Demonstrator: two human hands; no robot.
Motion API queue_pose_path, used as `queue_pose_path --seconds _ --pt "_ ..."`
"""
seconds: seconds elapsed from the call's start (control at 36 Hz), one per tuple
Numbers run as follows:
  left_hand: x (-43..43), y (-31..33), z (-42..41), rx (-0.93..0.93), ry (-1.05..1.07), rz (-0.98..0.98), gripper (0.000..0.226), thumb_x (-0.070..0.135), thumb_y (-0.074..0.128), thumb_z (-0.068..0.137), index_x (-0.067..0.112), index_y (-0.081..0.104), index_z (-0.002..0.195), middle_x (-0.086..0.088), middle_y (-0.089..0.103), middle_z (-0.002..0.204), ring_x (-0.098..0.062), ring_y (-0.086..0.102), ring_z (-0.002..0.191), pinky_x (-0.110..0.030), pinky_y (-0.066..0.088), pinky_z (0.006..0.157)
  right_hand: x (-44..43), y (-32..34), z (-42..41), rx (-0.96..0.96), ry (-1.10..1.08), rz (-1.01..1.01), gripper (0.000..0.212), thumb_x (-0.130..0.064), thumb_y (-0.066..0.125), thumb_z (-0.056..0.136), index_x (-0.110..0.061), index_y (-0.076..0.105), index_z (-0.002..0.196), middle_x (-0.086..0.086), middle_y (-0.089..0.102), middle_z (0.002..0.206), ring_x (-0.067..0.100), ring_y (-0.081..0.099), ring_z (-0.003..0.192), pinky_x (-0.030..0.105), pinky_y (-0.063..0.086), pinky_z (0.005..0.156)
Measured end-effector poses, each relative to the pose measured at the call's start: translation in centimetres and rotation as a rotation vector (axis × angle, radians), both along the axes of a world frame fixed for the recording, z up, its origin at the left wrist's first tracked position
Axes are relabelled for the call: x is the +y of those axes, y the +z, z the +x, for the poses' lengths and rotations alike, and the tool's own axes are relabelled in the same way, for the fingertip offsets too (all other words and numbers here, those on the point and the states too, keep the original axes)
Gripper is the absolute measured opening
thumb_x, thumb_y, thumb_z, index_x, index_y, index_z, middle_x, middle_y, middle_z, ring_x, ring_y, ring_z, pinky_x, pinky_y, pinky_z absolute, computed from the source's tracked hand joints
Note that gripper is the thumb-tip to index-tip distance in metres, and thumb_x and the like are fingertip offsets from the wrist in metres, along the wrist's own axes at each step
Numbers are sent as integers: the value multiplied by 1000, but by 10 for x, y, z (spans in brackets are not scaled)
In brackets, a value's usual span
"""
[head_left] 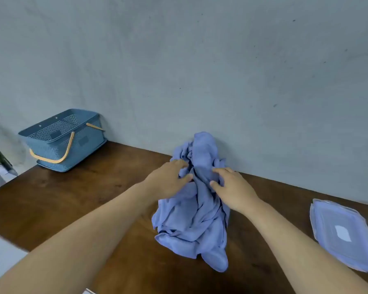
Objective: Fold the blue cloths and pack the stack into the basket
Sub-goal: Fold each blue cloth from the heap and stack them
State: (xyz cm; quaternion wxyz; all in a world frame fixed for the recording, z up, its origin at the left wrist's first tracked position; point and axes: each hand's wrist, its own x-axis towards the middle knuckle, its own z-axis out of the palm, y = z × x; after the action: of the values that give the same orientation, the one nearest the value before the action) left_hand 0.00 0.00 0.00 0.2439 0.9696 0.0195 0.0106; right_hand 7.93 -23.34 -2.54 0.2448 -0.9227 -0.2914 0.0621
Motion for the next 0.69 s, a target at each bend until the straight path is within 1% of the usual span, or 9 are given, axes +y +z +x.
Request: queue_pose_path --seconds 0.17,0.22,0.25,0.31,0.39,0.44,0.5,0.58,0.69 --pt "7 8 51 -35 -38 74 49 40 58 102 28 48 148 5 52 144 -23 51 126 -43 49 102 37 -4 33 -128 -79 -105 66 -68 54 97 -32 47 153 -3 56 148 29 52 134 48 50 101" --pt "15 10 63 -32 -107 76 54 38 60 101 28 46 151 5 49 147 -23 48 131 -42 46 107 45 -4 42 -193 -87 -151 24 -53 58 100 -33 66 111 -2 68 105 30 63 103 39 50 77" --pt "19 11 67 -22 -132 77 58 40 62 100 28 43 154 5 47 151 -22 44 136 -41 44 110 47 -2 45 -198 -114 -117 19 -44 58 101 -32 61 86 -3 64 82 29 63 84 36 45 64" --pt "27 15 78 -1 -184 62 69 48 67 98 29 38 158 8 43 156 -17 39 142 -42 41 115 51 5 54 -206 -170 30 30 -35 55 101 -25 60 73 1 57 64 27 58 64 39 43 54" --pt "33 27 90 1 -272 -173 87 66 78 87 41 35 158 20 44 157 -6 43 144 -42 42 118 55 43 62 -109 -188 449 19 -32 61 103 -27 73 90 -9 71 79 12 67 74 34 55 66" --pt "29 43 94 -4 -319 -428 85 50 84 89 42 35 158 25 48 153 3 49 140 -26 46 112 62 81 64 5 -171 724 12 -26 64 104 -27 73 95 -10 74 90 9 71 85 28 57 77" --pt "25 57 97 -74 -295 -640 79 37 81 94 38 36 159 26 51 150 9 52 134 -18 49 105 72 115 64 146 -103 912 10 -22 65 104 -20 74 100 0 78 97 21 75 94 39 61 87" --pt "26 74 104 -212 -193 -834 52 39 70 103 28 51 150 12 63 144 -6 61 132 -38 51 111 86 153 63 207 -13 1043 9 -18 64 105 -17 73 103 9 79 101 30 76 98 42 62 86" --pt "48 102 110 -301 -79 -863 32 43 57 107 21 66 129 -6 72 128 -28 69 119 -62 52 106 97 171 64 42 5 1029 8 -22 67 104 -23 73 108 -8 77 108 10 72 102 26 55 86"
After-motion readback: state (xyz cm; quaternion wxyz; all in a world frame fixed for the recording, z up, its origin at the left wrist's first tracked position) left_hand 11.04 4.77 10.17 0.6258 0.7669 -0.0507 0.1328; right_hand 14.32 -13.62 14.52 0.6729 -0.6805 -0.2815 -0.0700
